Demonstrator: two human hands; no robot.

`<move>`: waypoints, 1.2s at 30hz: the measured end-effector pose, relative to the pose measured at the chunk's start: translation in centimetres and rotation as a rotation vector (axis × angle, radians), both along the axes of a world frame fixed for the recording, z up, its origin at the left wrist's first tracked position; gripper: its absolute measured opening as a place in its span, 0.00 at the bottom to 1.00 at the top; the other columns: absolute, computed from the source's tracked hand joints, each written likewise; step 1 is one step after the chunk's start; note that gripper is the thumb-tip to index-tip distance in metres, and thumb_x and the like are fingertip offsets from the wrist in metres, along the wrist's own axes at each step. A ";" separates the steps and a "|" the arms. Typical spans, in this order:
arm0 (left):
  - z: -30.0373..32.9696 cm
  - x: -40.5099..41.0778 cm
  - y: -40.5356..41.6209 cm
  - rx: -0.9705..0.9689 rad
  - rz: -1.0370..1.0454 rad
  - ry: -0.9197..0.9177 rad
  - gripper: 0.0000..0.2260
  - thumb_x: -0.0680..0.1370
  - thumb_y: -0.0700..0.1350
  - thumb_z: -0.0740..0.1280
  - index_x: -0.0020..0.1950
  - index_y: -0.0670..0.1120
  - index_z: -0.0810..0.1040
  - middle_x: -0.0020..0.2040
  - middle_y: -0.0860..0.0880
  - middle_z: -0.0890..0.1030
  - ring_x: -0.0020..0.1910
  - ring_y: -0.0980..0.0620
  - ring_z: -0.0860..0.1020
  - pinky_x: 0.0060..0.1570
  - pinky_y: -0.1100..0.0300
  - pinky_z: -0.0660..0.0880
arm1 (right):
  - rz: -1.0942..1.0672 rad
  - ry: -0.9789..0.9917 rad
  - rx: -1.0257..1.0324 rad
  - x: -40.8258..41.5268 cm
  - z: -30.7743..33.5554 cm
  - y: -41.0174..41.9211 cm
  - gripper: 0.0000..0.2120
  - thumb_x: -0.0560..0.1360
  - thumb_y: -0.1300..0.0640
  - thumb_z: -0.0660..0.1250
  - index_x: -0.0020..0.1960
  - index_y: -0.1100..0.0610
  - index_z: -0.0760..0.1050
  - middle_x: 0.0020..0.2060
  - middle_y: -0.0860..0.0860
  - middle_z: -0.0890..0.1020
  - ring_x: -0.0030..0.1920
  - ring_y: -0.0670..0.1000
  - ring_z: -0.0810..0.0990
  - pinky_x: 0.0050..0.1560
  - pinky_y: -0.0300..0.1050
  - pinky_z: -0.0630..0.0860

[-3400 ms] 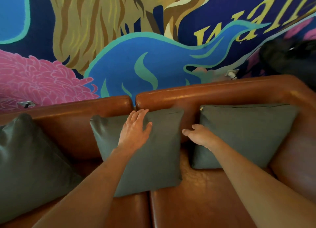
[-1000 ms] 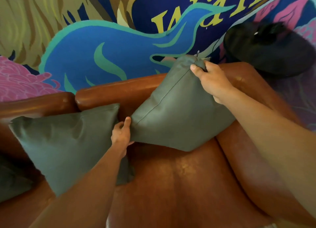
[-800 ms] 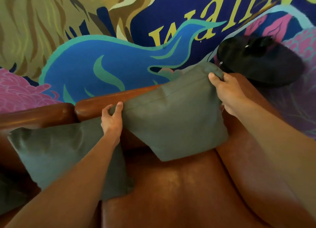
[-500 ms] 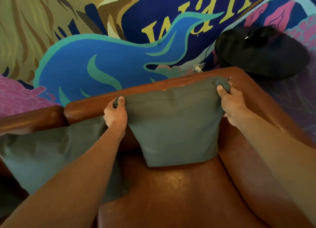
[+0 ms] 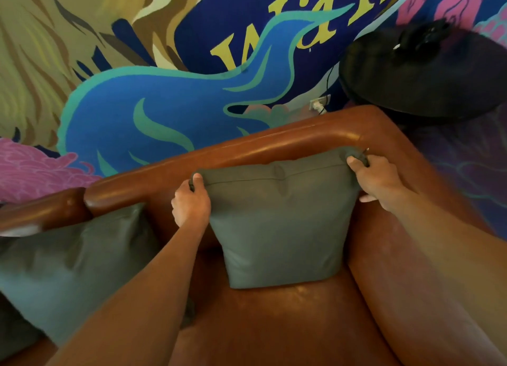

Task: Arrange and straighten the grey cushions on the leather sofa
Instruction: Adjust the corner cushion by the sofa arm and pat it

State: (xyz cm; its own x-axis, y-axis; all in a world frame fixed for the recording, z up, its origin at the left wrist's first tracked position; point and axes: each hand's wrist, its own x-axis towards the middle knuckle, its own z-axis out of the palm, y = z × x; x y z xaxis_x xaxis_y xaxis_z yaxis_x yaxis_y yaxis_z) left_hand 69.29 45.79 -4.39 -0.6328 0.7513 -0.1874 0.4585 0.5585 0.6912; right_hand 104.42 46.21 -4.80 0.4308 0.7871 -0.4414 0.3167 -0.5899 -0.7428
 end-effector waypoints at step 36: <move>-2.9 1.5 -2.4 -0.157 -0.659 0.711 0.29 0.83 0.66 0.39 0.83 0.61 0.45 0.85 0.53 0.47 0.83 0.43 0.41 0.76 0.30 0.42 | 0.875 -0.957 0.155 -4.0 -1.7 -0.5 0.36 0.82 0.38 0.29 0.87 0.47 0.46 0.86 0.52 0.53 0.86 0.56 0.47 0.84 0.56 0.41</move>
